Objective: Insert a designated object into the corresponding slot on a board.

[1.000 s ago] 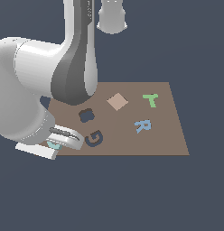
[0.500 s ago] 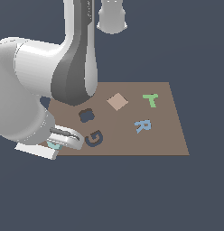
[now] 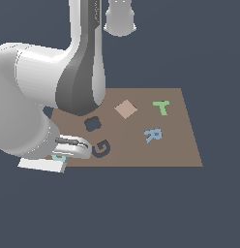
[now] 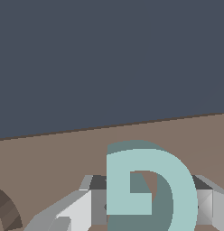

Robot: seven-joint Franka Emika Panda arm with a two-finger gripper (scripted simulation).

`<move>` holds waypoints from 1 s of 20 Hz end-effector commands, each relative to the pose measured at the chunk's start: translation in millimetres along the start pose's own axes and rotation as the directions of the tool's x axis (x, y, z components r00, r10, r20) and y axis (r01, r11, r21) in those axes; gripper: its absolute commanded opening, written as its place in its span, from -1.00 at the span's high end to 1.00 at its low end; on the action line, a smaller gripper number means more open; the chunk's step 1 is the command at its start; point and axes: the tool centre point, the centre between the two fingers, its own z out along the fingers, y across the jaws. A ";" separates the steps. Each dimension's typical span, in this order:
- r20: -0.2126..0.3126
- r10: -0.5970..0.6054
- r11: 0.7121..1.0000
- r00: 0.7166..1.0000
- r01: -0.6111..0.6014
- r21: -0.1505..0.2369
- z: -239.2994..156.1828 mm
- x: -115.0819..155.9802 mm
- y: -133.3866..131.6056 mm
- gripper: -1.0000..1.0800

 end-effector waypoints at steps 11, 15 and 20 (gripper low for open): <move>0.000 -0.369 0.929 0.929 0.369 0.000 -2.1 16.6 -17.7 1.00; 0.000 -0.519 0.855 0.855 0.519 0.000 -2.8 21.6 -27.4 1.00; 0.000 -0.687 0.727 0.727 0.687 0.000 -3.8 25.4 -40.8 1.00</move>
